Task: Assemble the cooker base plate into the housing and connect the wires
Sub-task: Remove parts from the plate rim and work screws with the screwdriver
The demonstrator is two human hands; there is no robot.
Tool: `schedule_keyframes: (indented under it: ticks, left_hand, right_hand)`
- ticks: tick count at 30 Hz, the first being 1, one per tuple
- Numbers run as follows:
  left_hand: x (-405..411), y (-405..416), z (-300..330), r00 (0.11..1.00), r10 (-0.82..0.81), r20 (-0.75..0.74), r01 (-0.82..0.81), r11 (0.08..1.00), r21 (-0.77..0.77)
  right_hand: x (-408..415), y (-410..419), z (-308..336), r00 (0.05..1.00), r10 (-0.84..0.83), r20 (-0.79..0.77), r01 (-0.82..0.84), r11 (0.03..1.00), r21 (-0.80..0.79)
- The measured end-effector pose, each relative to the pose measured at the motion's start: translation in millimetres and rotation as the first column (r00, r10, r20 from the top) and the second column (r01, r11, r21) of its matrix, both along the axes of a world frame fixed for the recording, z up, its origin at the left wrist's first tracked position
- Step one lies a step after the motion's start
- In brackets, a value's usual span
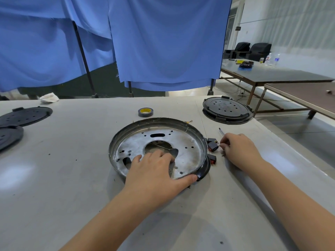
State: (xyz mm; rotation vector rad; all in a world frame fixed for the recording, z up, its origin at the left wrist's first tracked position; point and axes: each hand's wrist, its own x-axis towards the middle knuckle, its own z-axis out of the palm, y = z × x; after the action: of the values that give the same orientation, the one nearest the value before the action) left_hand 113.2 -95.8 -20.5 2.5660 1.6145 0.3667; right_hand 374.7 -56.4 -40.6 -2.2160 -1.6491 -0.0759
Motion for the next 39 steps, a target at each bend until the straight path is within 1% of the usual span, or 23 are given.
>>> schedule_keyframes:
  ticks: [4,8,10,12,14,15,16,17,19,20,21,22,25,26,28,30,32,34,37,39]
  left_hand:
    - [0.9,-0.7,0.9,1.000,0.010,0.014,-0.010,1.000,-0.014]
    - [1.3,-2.1,3.2,1.000,0.019,0.022,-0.019,0.999,-0.027]
    - [2.2,-2.9,4.0,0.999,0.028,0.023,-0.027,0.999,-0.034]
    - [4.1,-4.0,4.6,0.999,0.033,0.026,-0.032,0.998,-0.052]
    - [6.1,-5.7,6.6,0.998,0.032,0.050,-0.028,0.998,-0.063]
    - [6.1,-6.2,8.4,0.995,0.023,0.098,-0.016,0.997,-0.073]
    - [4.2,-6.2,10.8,0.982,0.011,0.187,0.007,0.995,-0.098]
    - [-0.1,-5.9,14.8,0.953,-0.002,0.302,0.046,0.990,-0.137]
    - [-16.7,-2.9,23.6,0.862,-0.017,0.507,0.139,0.969,-0.203]
    - [-29.3,-0.4,27.5,0.834,-0.029,0.551,0.168,0.965,-0.203]
    - [-44.0,2.5,31.2,0.832,-0.057,0.552,0.191,0.964,-0.188]
    - [-59.9,6.2,33.4,0.850,-0.093,0.519,0.211,0.962,-0.174]
    - [-100.2,17.3,30.4,0.922,-0.163,0.351,0.226,0.963,-0.147]
    - [-108.7,20.6,25.1,0.941,-0.191,0.280,0.225,0.970,-0.094]
    - [-118.2,25.5,12.6,0.960,-0.250,0.127,0.238,0.966,0.103]
    - [-120.5,28.5,5.0,0.956,-0.292,0.012,0.276,0.916,0.290]
    - [-120.8,31.5,2.1,0.949,-0.306,-0.073,0.308,0.860,0.407]
    - [-120.5,35.2,-0.2,0.936,-0.327,-0.128,0.345,0.783,0.517]
    - [-118.6,35.9,-4.2,0.909,-0.372,-0.187,0.403,0.670,0.624]
    - [-118.6,33.4,-5.7,0.903,-0.380,-0.201,0.410,0.624,0.665]
  right_hand:
    - [2.1,-2.5,1.4,0.996,0.022,-0.084,-0.017,0.998,0.059]
    - [-4.6,-8.6,4.9,0.994,0.077,-0.083,-0.062,0.983,0.172]
    - [-15.4,-14.5,10.1,0.978,0.156,-0.141,-0.114,0.957,0.268]
    - [-32.6,-20.6,16.2,0.930,0.272,-0.248,-0.176,0.920,0.350]
    - [-52.1,-26.0,21.4,0.873,0.366,-0.321,-0.221,0.885,0.410]
    - [-60.6,-28.1,23.5,0.848,0.398,-0.349,-0.227,0.870,0.438]
    - [-67.7,-29.8,25.7,0.824,0.420,-0.381,-0.222,0.857,0.465]
    - [-73.2,-30.7,27.3,0.802,0.434,-0.412,-0.210,0.849,0.485]
    - [-81.1,-31.1,28.4,0.780,0.444,-0.442,-0.202,0.846,0.493]
    - [-84.0,-31.1,27.7,0.775,0.445,-0.449,-0.207,0.849,0.485]
    - [-86.6,-30.5,26.6,0.767,0.449,-0.459,-0.214,0.853,0.477]
    - [-88.3,-30.0,25.3,0.755,0.453,-0.474,-0.219,0.856,0.469]
    - [-88.9,-28.2,22.1,0.725,0.448,-0.523,-0.228,0.873,0.432]
    - [-87.9,-27.6,21.8,0.724,0.444,-0.528,-0.236,0.879,0.415]
    - [-85.5,-26.7,21.3,0.728,0.438,-0.528,-0.259,0.888,0.381]
    - [-83.9,-26.2,20.7,0.735,0.438,-0.517,-0.268,0.889,0.371]
    - [-83.7,-25.6,20.8,0.735,0.444,-0.512,-0.267,0.884,0.383]
    - [-83.6,-25.1,20.9,0.726,0.455,-0.516,-0.262,0.877,0.403]
    - [-82.2,-24.4,21.7,0.700,0.468,-0.540,-0.227,0.862,0.453]
    - [-81.5,-24.2,24.1,0.682,0.487,-0.546,-0.200,0.842,0.501]
